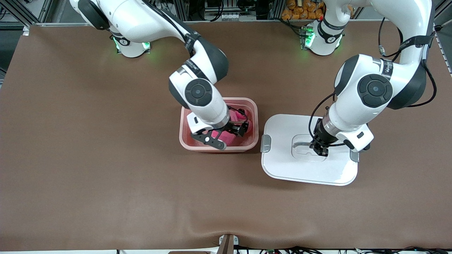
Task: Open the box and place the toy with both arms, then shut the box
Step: 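Lower the pink toy into the box and open the right gripper, then carry the lid over the box while the right gripper withdraws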
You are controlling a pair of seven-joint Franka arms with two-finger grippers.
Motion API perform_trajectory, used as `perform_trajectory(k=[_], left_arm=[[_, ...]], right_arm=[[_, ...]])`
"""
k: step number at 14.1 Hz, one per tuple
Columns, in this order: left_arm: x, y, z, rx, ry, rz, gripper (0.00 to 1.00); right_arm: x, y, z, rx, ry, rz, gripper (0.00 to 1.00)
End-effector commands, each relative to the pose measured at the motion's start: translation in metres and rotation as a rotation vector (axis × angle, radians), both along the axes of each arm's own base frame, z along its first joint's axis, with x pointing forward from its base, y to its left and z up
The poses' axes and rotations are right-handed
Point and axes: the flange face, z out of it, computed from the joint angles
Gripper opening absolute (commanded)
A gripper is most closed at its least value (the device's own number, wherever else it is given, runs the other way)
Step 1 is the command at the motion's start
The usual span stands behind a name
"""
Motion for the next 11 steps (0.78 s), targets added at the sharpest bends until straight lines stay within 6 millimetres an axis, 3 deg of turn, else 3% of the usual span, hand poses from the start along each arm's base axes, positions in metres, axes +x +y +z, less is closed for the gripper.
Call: perform_trajectory(k=[1, 6, 9, 11], left_arm=[[0.001, -0.01, 0.008, -0.011, -0.016, 0.032, 0.0], [-0.01, -0.044, -0.003, -0.009, -0.002, 0.06, 0.0], [-0.017, -0.075, -0.006, -0.015, -0.004, 0.072, 0.0], [-0.02, -0.085, -0.003, -0.021, -0.007, 0.088, 0.0]], right_arm=[[0.012, -0.032, 0.031, 0.004, 0.011, -0.011, 1.0], [0.029, -0.09, 0.076, -0.006, 0.01, 0.01, 1.0], [0.036, -0.115, 0.094, -0.012, 0.012, -0.016, 1.0], [0.039, -0.133, 0.11, -0.013, 0.009, -0.038, 1.0]])
